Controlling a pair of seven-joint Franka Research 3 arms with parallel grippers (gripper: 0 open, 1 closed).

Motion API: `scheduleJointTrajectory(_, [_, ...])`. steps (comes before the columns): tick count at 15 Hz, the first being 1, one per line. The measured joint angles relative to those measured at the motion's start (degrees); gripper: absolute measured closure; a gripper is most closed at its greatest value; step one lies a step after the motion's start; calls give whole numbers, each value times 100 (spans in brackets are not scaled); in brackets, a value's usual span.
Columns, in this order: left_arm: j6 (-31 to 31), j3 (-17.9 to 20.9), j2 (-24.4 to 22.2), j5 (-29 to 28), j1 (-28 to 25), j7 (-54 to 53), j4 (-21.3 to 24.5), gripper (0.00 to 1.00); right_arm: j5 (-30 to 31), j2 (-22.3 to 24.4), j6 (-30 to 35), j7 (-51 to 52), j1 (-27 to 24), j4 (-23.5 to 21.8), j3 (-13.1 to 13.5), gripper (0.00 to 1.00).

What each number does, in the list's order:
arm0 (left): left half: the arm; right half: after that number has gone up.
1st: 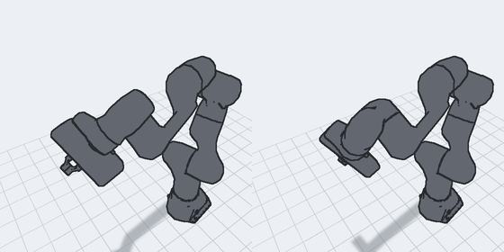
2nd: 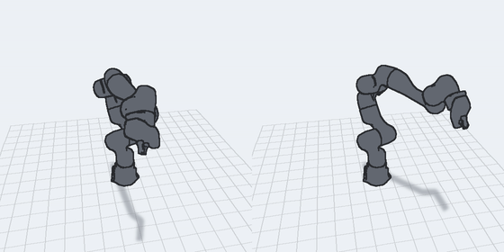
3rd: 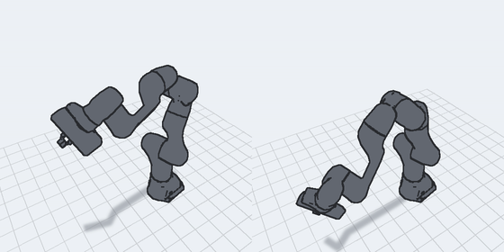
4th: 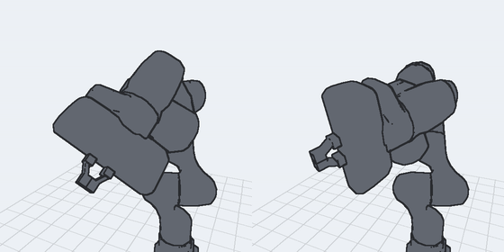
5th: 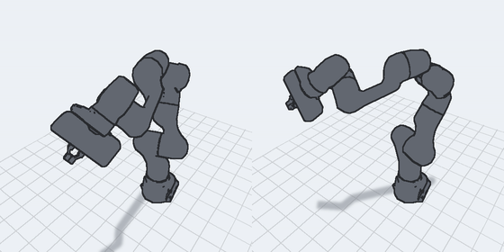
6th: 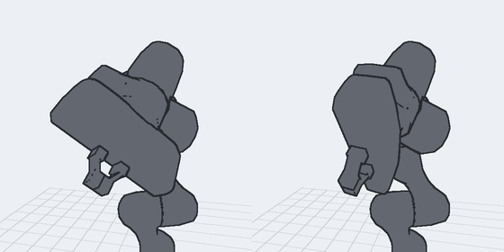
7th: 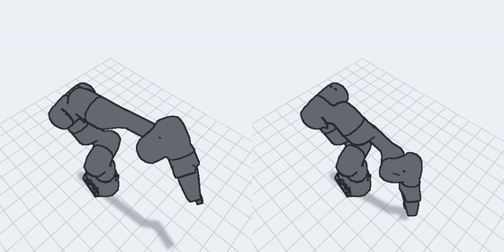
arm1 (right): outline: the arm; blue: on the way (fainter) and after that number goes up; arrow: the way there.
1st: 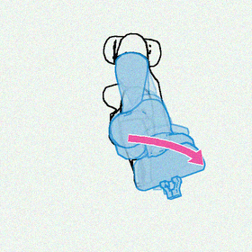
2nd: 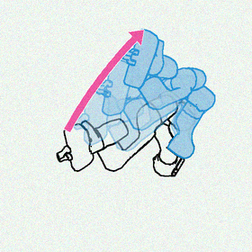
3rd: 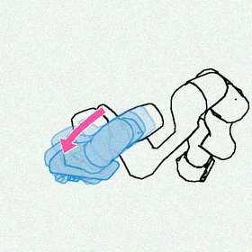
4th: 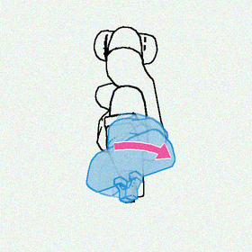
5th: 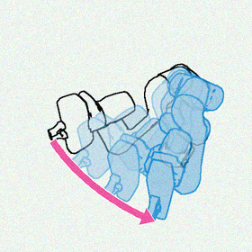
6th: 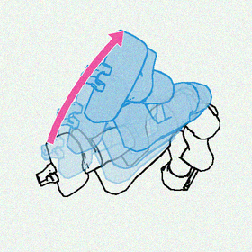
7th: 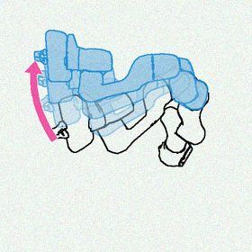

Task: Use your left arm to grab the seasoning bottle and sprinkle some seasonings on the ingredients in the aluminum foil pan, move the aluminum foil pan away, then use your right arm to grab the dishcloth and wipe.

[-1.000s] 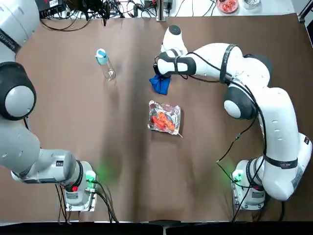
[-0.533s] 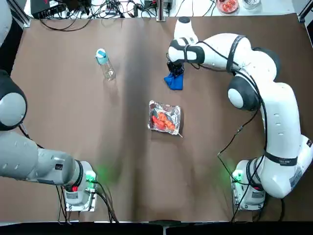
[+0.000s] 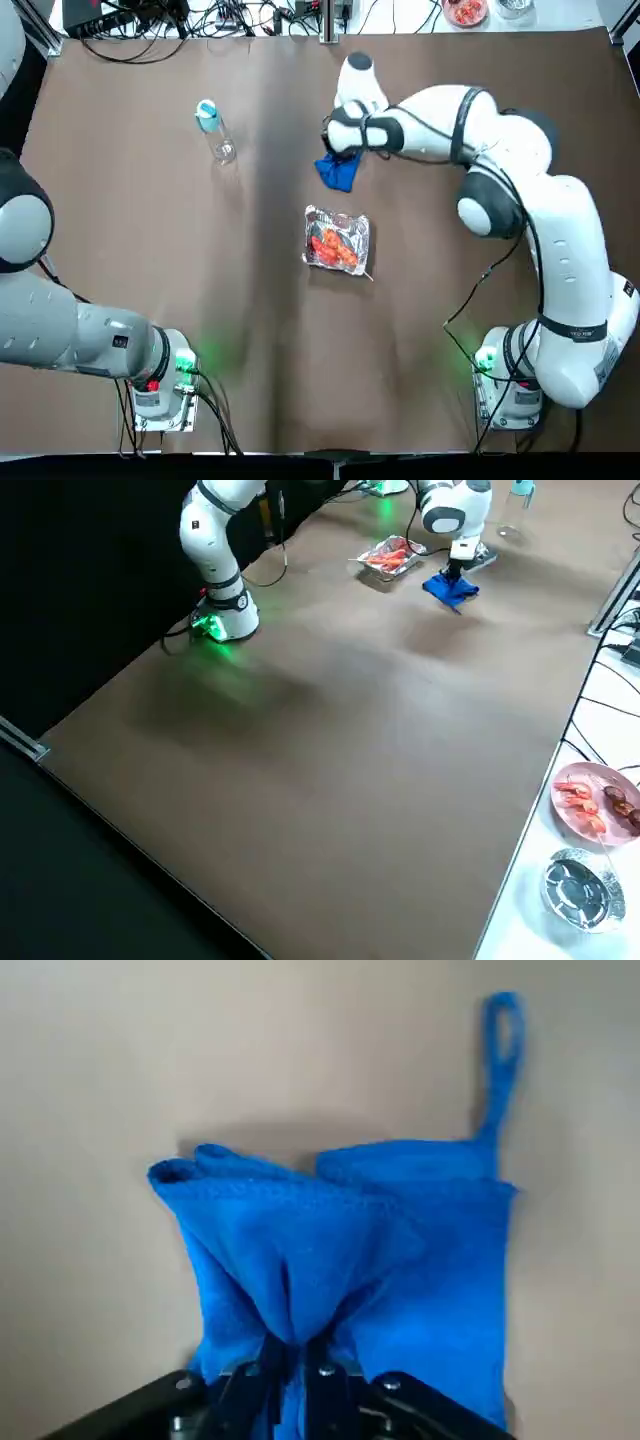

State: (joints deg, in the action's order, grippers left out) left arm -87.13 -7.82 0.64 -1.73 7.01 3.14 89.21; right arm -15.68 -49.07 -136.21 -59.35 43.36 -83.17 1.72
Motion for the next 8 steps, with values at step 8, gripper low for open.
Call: scheduleJointTrajectory(8, [19, 52, 0, 0, -22, 2, 0, 0, 2, -24, 207, 35, -10, 75, 39, 89])
